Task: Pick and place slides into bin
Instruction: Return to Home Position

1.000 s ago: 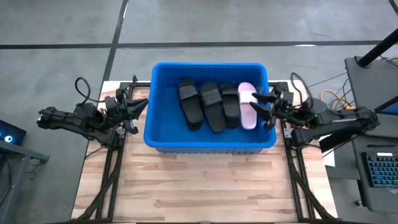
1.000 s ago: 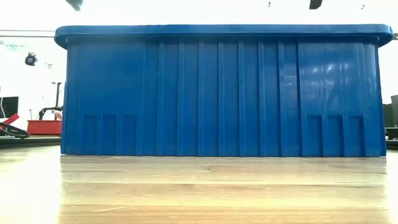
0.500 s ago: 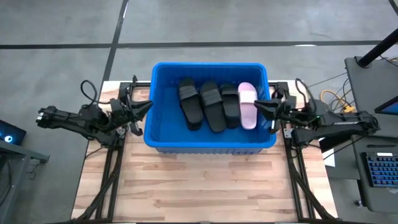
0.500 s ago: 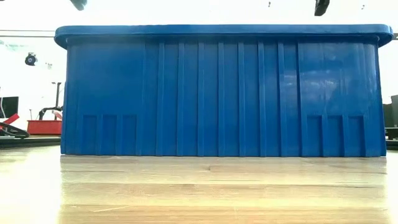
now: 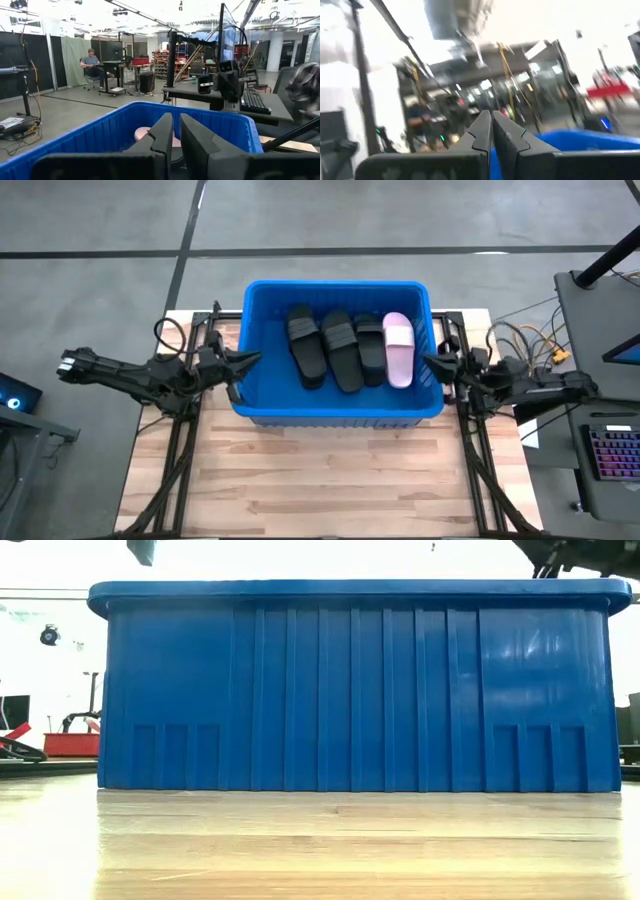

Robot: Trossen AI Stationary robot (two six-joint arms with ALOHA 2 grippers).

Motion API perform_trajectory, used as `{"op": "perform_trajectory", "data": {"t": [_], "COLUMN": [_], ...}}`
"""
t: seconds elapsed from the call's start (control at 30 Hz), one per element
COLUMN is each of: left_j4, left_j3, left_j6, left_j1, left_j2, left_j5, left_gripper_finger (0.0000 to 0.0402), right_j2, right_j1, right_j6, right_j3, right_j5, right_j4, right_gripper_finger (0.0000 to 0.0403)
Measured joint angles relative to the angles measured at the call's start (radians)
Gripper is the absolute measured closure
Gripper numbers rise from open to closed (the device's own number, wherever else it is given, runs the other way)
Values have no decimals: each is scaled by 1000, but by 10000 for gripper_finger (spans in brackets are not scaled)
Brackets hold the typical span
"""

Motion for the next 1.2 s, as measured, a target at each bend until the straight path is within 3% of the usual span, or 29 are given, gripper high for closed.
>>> {"op": "perform_trajectory", "data": {"t": [0.13,0.2,0.57,0.73,0.87,0.97,1.1,1.2], "left_j4": [11,32,54,310,499,591,566,437], "left_j3": [0,0,-18,-95,-191,-249,-293,-300], "left_j6": [1,1,25,64,183,166,151,143], "left_j1": [1,1,1,1,7,44,107,147], "left_j2": [5,5,15,18,15,-3,-67,-119], "left_j5": [-11,-14,-23,-54,45,63,157,158], "left_gripper_finger": [381,381,381,382,382,382,390,400], "right_j2": [-12,-15,-6,-5,-7,-7,-7,-7], "right_j1": [1,1,0,0,-2,-9,-22,-30], "right_j6": [-68,-98,-122,-77,-77,-77,-77,-77], "right_j3": [-161,-212,-210,-210,-210,-210,-210,-210], "right_j5": [-58,-54,-77,-76,-76,-76,-75,-75], "right_j4": [303,374,222,195,195,195,195,196], "right_gripper_finger": [394,395,395,395,395,394,394,394]}}
